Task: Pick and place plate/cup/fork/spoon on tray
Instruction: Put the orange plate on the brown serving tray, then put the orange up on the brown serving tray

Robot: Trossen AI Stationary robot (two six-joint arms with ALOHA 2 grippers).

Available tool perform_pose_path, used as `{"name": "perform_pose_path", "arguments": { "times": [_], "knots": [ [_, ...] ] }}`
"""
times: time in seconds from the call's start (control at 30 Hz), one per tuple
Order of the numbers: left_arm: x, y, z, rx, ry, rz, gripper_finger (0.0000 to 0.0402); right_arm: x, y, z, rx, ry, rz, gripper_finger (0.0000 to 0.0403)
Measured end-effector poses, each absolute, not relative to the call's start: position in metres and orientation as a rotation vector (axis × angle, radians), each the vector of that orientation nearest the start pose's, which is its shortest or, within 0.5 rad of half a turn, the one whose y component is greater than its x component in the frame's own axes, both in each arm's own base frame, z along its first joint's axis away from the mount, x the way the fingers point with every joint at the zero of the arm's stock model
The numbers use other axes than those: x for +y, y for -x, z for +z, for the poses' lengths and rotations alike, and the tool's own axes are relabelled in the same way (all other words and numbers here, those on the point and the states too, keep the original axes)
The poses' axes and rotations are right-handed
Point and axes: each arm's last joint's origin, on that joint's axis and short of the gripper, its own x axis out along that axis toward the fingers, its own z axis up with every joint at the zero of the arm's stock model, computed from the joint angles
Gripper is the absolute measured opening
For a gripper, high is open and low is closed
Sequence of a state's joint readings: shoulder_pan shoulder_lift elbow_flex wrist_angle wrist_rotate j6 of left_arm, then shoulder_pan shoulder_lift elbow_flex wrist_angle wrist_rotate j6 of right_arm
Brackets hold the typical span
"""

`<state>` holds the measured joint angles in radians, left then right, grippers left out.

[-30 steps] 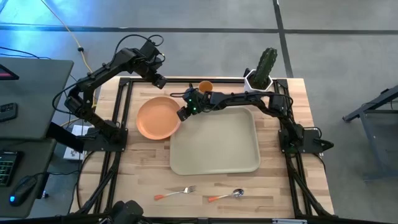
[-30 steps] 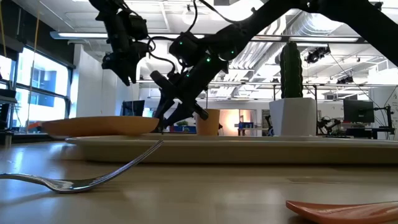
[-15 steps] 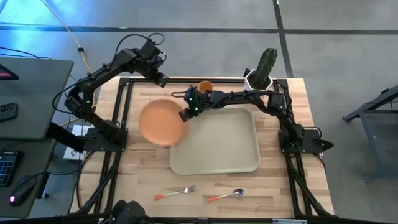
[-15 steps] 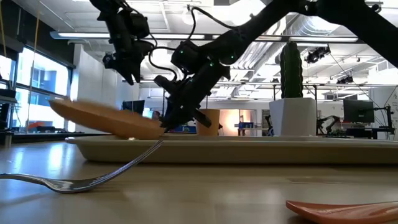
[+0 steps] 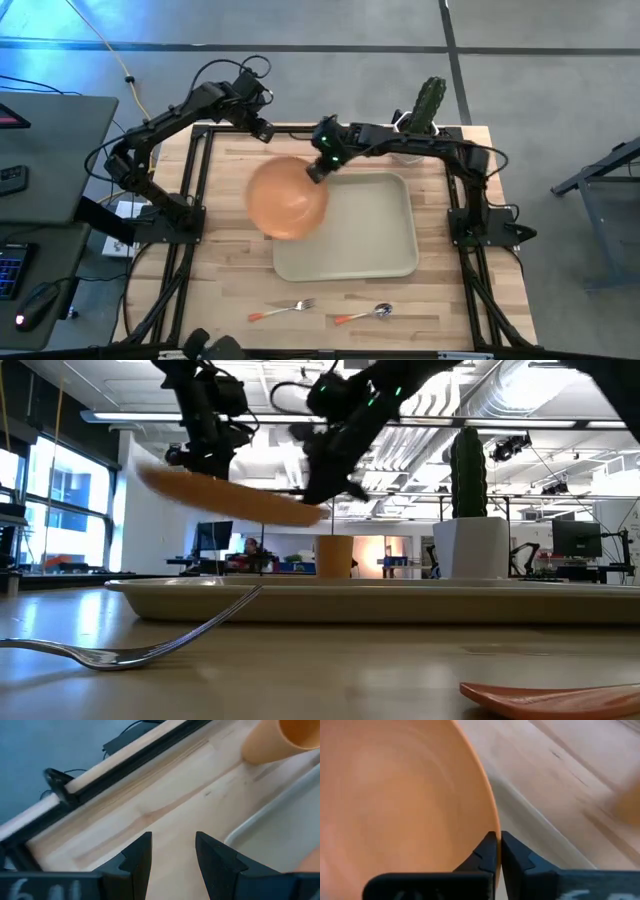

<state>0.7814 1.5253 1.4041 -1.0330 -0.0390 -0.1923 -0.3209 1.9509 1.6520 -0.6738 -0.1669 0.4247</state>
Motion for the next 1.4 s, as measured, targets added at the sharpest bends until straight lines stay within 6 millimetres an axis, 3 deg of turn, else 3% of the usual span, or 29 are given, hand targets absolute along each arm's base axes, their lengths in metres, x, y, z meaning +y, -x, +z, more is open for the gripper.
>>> {"name": "perform_pose_path", "arguments": {
  "times": [0.1, 0.2, 0.43, 0.67, 0.8, 0.97, 1.07, 1.17, 1.4],
  "knots": [
    [0.198, -0.226, 0.310, 0.996, 0.602, 0.840, 0.0140, -0.113, -0.380, 0.260, 1.096, -0.544, -0.337, 0.0001],
    [0.178, -0.250, 0.314, 0.925, 0.549, 0.803, 0.0140, -0.094, -0.352, 0.251, 1.214, -0.498, -0.352, 0.0001],
    [0.142, -0.287, 0.321, 0.789, 0.471, 0.695, 0.0140, -0.067, -0.287, 0.200, 1.134, -0.639, -0.569, 0.0000],
    [0.150, -0.319, 0.307, 0.697, 0.371, 0.680, 0.0140, -0.053, -0.263, 0.162, 1.134, -0.766, -0.652, 0.0019],
    [0.159, -0.333, 0.290, 0.706, 0.375, 0.608, 0.0140, -0.049, -0.261, 0.167, 1.096, -0.766, -0.739, 0.0064],
    [0.171, -0.334, 0.277, 0.743, 0.420, 0.555, 0.0140, -0.049, -0.267, 0.204, 0.913, -0.725, -0.799, 0.0130],
    [0.179, -0.325, 0.287, 0.719, 0.383, 0.548, 0.0140, -0.062, -0.279, 0.232, 0.752, -0.698, -0.835, 0.0153],
    [0.193, -0.309, 0.303, 0.672, 0.330, 0.577, 0.0140, -0.096, -0.297, 0.253, 0.634, -0.661, -0.892, 0.0159],
    [0.230, -0.265, 0.325, 0.591, 0.330, 0.686, 0.0140, -0.179, -0.342, 0.273, 0.697, -0.617, -0.983, 0.0147]
  ]
}}
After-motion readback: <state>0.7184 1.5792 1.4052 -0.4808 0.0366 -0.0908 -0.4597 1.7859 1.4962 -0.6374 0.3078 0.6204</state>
